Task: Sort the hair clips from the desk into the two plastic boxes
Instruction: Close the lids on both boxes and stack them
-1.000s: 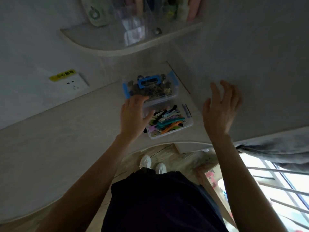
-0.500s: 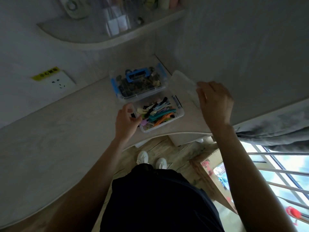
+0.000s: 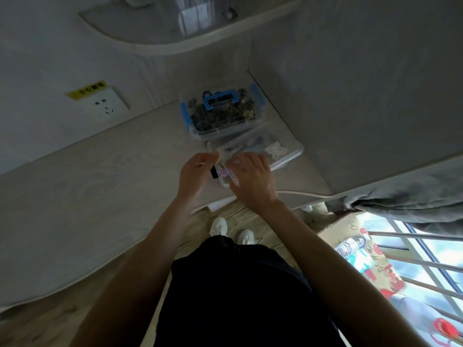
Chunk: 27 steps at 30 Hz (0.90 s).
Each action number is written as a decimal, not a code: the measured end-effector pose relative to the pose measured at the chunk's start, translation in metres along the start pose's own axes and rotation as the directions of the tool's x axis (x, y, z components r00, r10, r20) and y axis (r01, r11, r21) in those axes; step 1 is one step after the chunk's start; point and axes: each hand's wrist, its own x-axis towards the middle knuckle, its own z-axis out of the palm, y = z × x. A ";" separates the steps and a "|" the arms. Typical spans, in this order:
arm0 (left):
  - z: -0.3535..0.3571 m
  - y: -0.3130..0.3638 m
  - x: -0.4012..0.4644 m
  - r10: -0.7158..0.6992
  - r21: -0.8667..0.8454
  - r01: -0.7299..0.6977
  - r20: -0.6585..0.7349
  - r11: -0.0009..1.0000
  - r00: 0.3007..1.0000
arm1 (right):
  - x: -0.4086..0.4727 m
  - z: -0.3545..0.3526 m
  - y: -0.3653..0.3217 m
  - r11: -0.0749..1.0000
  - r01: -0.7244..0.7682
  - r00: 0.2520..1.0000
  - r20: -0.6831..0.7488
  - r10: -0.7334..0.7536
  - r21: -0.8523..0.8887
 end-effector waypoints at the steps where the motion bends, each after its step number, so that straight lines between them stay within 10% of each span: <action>1: 0.002 -0.002 0.001 -0.005 -0.008 0.005 0.001 1.000 1.000 | -0.001 0.002 0.002 0.999 -0.002 0.999 0.053 0.000 0.039; 5: 0.008 -0.007 0.003 -0.024 -0.063 0.021 -0.036 0.998 0.999 | -0.002 -0.005 0.016 0.936 -0.062 0.985 0.173 0.001 0.346; 8: 0.013 -0.005 0.001 0.011 -0.006 -0.011 -0.080 1.000 0.997 | 0.001 -0.013 0.034 0.928 -0.072 0.996 -0.020 0.086 0.365; 13: 0.018 -0.003 0.002 0.054 0.117 -0.044 -0.087 0.992 0.995 | 0.004 -0.013 0.082 0.742 -0.597 0.801 0.177 0.572 0.306; 27: 0.012 -0.008 -0.004 0.023 0.017 -0.022 -0.087 1.000 0.996 | 0.014 -0.002 0.089 0.716 -0.559 0.821 0.159 0.548 0.419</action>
